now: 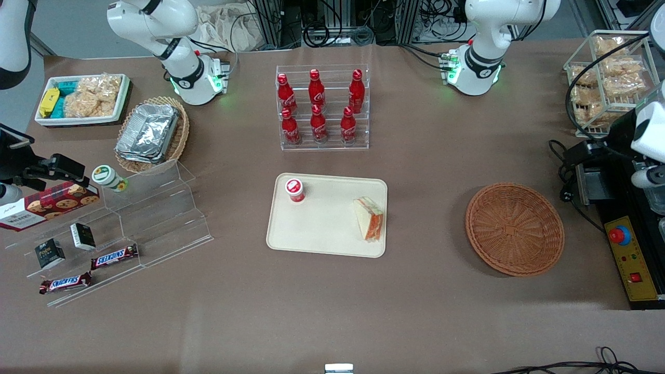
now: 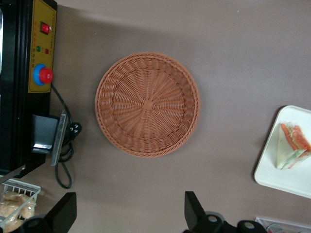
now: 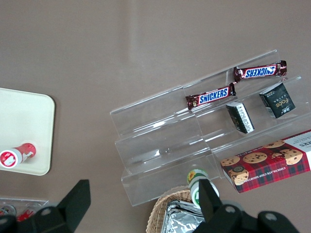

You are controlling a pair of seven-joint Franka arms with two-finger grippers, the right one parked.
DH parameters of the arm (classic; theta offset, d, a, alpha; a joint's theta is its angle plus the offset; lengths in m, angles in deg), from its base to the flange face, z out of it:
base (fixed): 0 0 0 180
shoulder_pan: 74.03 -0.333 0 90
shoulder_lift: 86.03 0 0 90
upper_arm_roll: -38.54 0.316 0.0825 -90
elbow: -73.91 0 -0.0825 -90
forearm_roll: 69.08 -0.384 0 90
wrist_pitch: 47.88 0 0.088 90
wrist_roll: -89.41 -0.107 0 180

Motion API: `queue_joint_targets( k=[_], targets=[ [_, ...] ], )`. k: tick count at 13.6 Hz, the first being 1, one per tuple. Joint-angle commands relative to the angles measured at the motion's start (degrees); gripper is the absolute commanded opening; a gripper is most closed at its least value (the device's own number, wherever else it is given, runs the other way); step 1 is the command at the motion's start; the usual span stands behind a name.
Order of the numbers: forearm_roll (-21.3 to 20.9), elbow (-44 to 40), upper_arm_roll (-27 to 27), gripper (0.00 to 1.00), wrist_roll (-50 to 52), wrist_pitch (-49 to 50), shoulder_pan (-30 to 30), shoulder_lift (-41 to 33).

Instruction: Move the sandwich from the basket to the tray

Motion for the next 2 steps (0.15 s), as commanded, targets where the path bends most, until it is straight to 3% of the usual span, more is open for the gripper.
queue_joint_targets(
  k=[1,2],
  targets=[
    [0.35,0.37,0.79,1.00,-1.26,1.02,1.24,-1.15],
    [0.95,-1.99,0.44,1.00,0.48,1.81,1.33,0.59]
  ],
)
